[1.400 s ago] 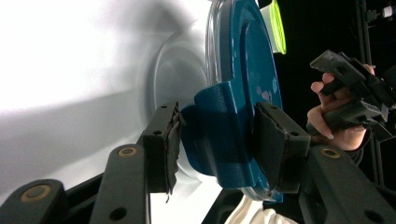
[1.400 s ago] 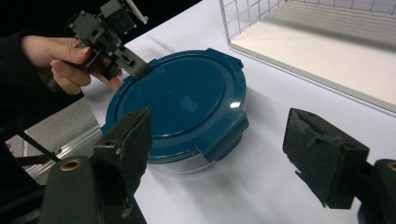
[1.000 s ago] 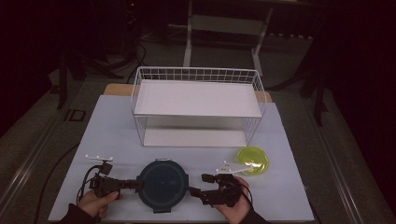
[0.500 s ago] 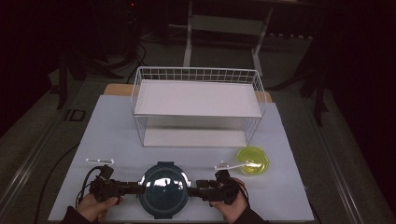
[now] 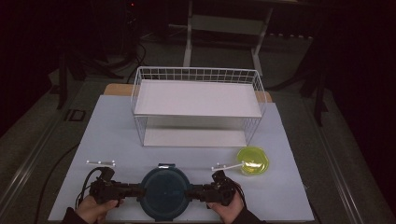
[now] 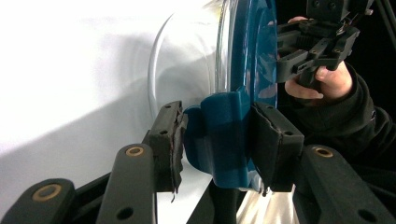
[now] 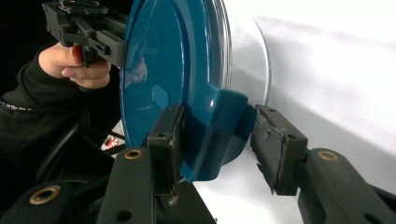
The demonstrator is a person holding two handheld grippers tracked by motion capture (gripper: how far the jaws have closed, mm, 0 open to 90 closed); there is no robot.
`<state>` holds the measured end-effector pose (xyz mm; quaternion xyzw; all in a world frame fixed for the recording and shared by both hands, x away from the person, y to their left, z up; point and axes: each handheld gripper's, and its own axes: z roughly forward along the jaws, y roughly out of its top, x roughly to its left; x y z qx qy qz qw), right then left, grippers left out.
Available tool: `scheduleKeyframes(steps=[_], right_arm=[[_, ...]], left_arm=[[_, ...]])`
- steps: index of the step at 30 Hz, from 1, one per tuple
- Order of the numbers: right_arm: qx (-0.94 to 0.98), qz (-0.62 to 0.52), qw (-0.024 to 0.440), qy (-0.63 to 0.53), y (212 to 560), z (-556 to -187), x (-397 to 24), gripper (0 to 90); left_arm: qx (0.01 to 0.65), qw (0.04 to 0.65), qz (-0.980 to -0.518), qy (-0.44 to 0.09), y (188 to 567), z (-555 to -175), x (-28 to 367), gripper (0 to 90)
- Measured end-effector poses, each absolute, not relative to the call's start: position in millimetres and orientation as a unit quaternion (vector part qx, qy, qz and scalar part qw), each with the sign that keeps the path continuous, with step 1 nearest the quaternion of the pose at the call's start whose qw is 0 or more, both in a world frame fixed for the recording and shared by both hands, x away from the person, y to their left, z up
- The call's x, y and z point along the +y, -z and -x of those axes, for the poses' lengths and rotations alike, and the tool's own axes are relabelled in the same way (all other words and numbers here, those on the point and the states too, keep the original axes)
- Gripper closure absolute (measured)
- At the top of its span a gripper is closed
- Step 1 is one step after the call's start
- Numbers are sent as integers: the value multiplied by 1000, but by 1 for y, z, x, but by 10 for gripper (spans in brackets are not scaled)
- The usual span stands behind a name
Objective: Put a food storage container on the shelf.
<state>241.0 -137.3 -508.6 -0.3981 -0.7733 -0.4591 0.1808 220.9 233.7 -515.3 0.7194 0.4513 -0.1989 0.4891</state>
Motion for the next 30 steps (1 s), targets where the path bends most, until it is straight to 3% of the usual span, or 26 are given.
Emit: scheduleKeyframes(steps=[30], right_arm=[[-754, 418, 168, 479, 490, -238, -149, 562]], left_arm=[[463, 508, -701, 189, 489, -221, 220, 574]])
